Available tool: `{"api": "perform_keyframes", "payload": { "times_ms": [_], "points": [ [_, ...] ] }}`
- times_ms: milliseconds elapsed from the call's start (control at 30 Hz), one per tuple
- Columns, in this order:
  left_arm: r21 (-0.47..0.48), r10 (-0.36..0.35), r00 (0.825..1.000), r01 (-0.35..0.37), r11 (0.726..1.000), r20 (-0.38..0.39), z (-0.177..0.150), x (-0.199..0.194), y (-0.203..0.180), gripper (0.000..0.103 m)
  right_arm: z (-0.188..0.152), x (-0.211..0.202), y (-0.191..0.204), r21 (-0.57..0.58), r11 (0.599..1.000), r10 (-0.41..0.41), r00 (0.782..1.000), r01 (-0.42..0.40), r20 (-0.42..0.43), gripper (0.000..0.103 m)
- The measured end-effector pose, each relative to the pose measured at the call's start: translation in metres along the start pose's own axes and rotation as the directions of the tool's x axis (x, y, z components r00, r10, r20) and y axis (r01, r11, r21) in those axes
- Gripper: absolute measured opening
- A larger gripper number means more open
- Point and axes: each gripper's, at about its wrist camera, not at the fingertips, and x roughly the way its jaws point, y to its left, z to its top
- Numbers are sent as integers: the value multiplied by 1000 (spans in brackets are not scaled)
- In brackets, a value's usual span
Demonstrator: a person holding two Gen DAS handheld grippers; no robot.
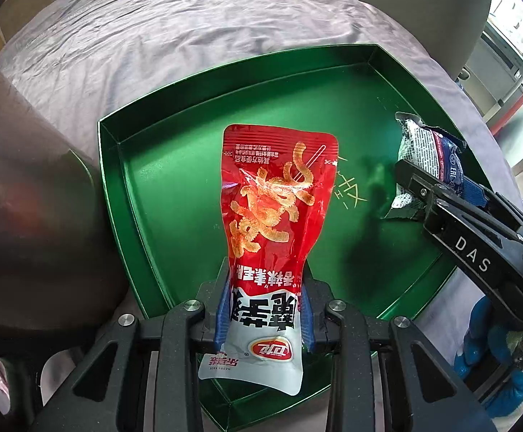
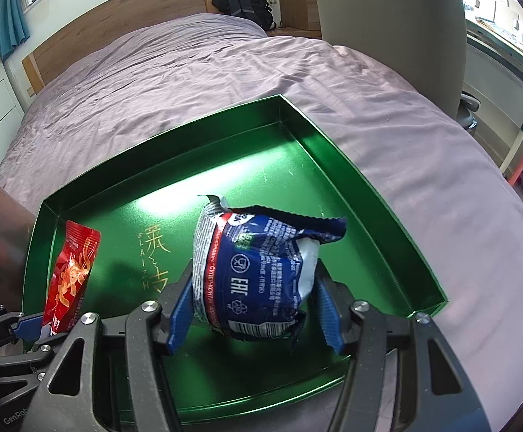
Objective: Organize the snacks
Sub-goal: 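Open both tools to drop the red pouch and blue-white bag into the tray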
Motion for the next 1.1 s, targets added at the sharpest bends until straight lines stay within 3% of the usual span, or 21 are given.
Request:
{"api": "perform_keyframes", "payload": {
  "times_ms": [533, 800, 933, 1100],
  "points": [
    [11, 34, 999, -34, 999, 35, 5, -12, -7, 37, -5, -11, 1, -5, 1000, 2, 1000, -2, -21, 103],
    [42, 47, 990, -53, 998, 135, -3, -61, -19, 40, -2, -65, 6, -9, 1000, 21, 998, -21, 52, 103],
    [47, 46, 982, -56, 997, 185, -22, -93, -18, 42, -7, -100, 11, -15, 1000, 22, 996, -20, 84, 103],
    [12, 52, 981, -56, 998, 187, -57, -119, 1, 42, -26, -138, 29, -59, 998, 34, 995, -28, 96, 103]
  ]
}}
